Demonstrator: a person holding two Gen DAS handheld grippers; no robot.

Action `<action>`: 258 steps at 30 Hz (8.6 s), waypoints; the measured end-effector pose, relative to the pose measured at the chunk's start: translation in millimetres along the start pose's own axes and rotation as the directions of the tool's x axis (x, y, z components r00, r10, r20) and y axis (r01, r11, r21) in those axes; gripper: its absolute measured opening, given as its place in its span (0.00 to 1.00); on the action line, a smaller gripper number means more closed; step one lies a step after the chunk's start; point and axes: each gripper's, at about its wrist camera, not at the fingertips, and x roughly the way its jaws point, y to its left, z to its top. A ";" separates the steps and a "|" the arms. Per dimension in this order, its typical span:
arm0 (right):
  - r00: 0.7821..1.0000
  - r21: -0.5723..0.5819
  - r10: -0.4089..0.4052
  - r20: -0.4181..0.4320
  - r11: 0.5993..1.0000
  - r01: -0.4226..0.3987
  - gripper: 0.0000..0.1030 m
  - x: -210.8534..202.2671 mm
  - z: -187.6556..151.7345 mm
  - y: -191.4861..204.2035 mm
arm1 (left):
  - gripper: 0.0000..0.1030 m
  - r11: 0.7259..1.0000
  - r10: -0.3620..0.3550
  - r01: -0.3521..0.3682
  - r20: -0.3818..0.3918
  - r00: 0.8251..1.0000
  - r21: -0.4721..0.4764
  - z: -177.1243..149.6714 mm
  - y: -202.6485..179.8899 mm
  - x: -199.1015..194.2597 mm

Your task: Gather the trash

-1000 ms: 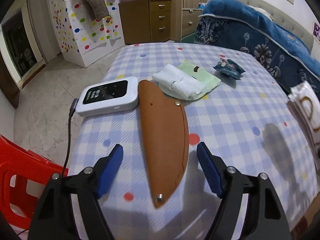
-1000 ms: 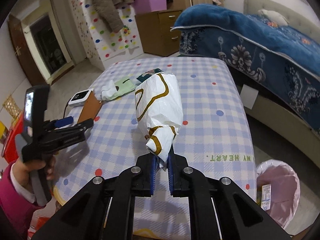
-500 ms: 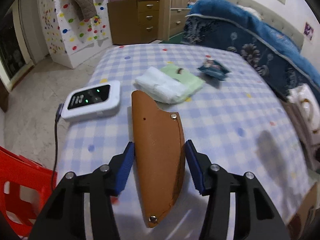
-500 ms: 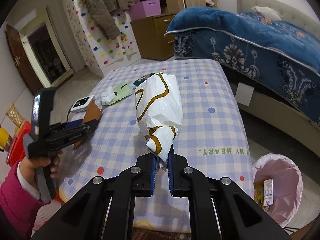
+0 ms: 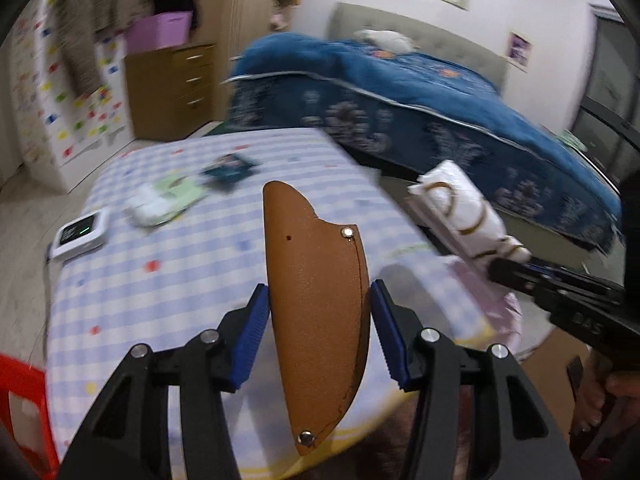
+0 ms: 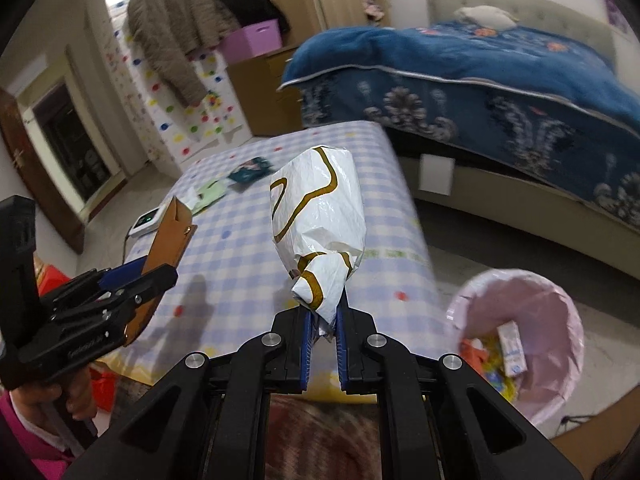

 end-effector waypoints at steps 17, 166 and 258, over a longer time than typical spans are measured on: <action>0.960 0.265 -0.278 -0.009 0.925 0.271 0.11 -59.4 -53.8 -141.9 | 0.49 0.943 -0.230 0.240 -0.070 0.971 0.229 20.0 -170.4 67.3; 0.997 -0.120 0.075 -0.021 0.990 -0.077 0.00 45.7 46.7 53.0 | 0.03 0.998 -0.041 0.033 -0.145 0.989 -0.059 -1.9 84.8 51.9; 0.971 0.199 -0.236 0.040 0.954 0.224 0.87 -87.2 -13.7 -95.6 | 0.93 0.975 -0.042 0.038 0.012 0.999 0.217 40.6 -108.7 -0.5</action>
